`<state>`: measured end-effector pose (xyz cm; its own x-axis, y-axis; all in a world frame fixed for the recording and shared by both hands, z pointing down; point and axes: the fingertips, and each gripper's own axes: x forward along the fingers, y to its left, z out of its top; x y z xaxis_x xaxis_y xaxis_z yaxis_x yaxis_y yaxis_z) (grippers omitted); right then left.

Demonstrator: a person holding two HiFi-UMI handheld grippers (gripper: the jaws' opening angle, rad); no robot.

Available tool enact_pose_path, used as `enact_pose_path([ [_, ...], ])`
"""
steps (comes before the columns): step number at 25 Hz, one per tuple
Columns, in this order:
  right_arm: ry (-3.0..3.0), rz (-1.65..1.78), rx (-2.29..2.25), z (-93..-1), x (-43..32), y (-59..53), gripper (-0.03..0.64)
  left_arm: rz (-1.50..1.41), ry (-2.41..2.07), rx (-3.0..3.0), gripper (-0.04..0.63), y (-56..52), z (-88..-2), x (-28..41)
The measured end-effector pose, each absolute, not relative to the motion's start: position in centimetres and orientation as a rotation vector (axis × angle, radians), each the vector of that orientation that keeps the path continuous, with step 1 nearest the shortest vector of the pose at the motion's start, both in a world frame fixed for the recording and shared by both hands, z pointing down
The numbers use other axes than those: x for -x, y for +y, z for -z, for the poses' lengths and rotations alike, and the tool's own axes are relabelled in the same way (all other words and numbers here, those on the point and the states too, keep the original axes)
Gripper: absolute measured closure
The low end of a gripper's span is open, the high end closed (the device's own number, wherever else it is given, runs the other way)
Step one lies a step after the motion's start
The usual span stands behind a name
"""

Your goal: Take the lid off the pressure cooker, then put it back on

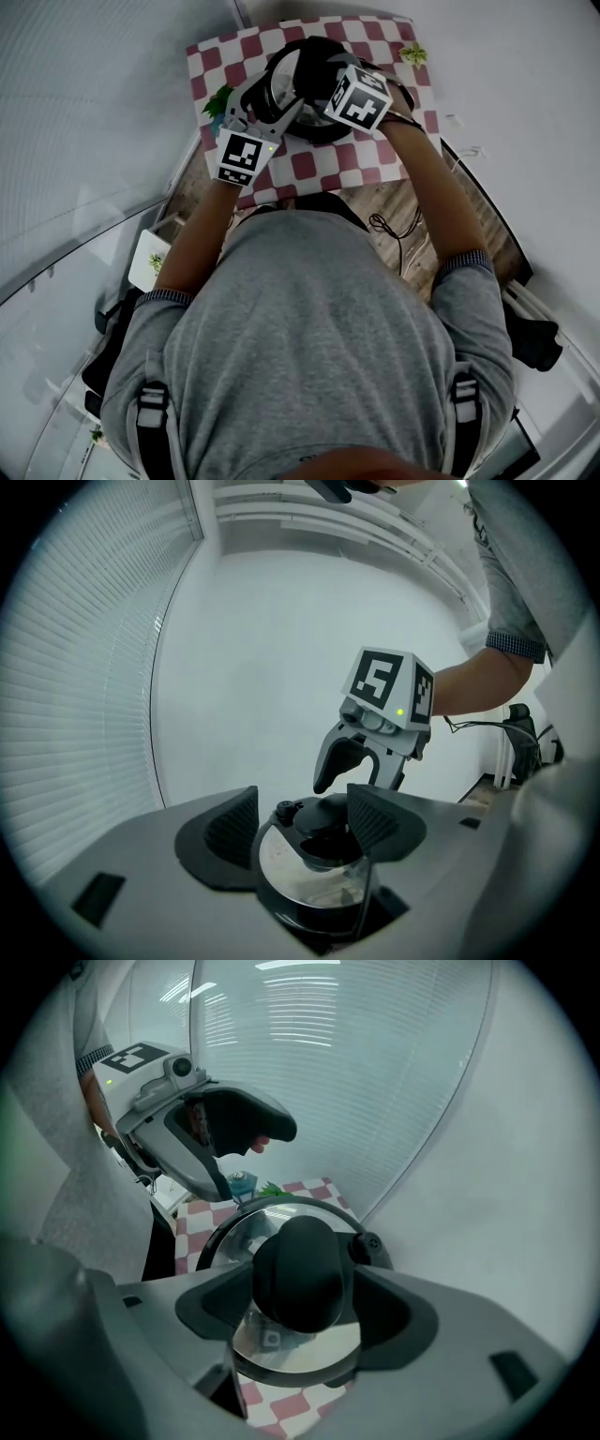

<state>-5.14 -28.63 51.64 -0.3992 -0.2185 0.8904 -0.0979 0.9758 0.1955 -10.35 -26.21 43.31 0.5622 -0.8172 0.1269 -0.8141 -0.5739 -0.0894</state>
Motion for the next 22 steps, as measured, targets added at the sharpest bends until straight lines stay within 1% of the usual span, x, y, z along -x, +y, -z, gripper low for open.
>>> enact_pose_path([
  [9, -1.903, 0.118, -0.145, -53.3, 4.9, -29.0, 0.270, 0.248, 1.434, 2.761, 0.272, -27.0, -43.5, 10.3],
  [12, -1.878, 0.111, -0.111, -53.7, 5.1, -28.9, 0.304, 0.252, 1.440, 2.763, 0.272, -27.2, -43.6, 10.4],
  [15, -1.865, 0.095, -0.091, -53.8, 5.1, -29.0, 0.321, 0.254, 1.443, 2.765, 0.271, -27.4, -43.7, 10.4],
  [22, -1.845, 0.087, -0.094, -53.8, 5.1, -29.0, 0.327, 0.261, 1.454, 2.759, 0.272, -27.6, -43.8, 10.8],
])
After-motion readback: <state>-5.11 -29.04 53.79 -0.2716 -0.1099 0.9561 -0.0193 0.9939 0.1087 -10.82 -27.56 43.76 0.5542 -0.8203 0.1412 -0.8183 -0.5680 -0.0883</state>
